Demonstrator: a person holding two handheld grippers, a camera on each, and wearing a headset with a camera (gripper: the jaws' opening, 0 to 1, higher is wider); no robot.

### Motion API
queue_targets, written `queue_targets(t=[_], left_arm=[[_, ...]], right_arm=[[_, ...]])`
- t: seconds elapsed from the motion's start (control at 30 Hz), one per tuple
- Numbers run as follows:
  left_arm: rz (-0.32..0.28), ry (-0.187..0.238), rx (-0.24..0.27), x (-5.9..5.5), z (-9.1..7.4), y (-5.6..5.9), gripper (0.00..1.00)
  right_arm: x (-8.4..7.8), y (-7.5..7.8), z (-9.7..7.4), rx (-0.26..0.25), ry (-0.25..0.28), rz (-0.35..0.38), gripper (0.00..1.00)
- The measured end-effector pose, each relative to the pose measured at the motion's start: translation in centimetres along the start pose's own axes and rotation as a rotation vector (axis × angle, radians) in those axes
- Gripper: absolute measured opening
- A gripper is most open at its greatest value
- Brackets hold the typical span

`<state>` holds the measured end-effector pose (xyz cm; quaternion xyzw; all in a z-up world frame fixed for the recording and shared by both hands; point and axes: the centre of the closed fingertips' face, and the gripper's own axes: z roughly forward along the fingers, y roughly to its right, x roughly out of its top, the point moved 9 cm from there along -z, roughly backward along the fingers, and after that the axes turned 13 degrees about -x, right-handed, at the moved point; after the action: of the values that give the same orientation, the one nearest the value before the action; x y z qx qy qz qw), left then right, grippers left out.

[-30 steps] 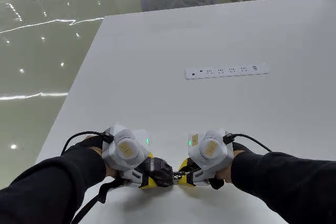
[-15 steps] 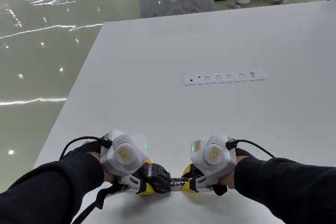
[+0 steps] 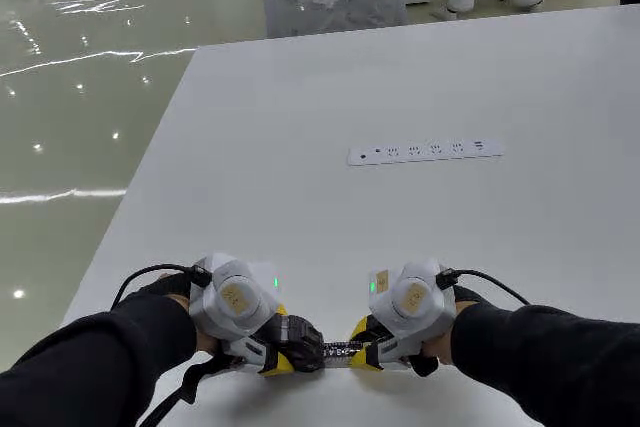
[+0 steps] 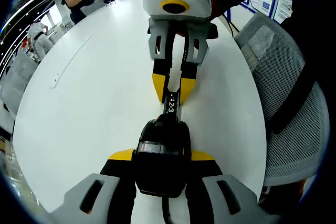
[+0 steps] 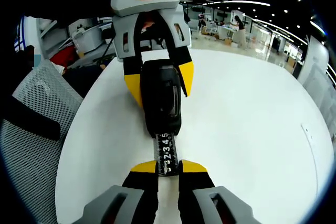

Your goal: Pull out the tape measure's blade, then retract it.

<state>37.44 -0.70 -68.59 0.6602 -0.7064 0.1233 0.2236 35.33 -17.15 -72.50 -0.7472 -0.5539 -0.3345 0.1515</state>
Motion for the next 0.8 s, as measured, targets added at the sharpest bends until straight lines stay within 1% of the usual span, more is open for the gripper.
queue_targets(t=[0.17,0.5,0.8], left_arm=[[-0.002,0.002,0.002,-0.1,0.0,0.0,0.31],[-0.004,0.006,0.005,-0.1,0.0,0.0,0.31],[-0.007,0.004,0.011,0.0,0.1,0.0,0.31]], right_arm=[[-0.1,0.0,-0.1,-0.002,-0.001,0.004,0.09],[-0.8,0.2,-0.6,-0.008,-0.002,0.022,0.09],[-1.5,0.3,-1.3,-0.013,-0.018,0.023,0.09]])
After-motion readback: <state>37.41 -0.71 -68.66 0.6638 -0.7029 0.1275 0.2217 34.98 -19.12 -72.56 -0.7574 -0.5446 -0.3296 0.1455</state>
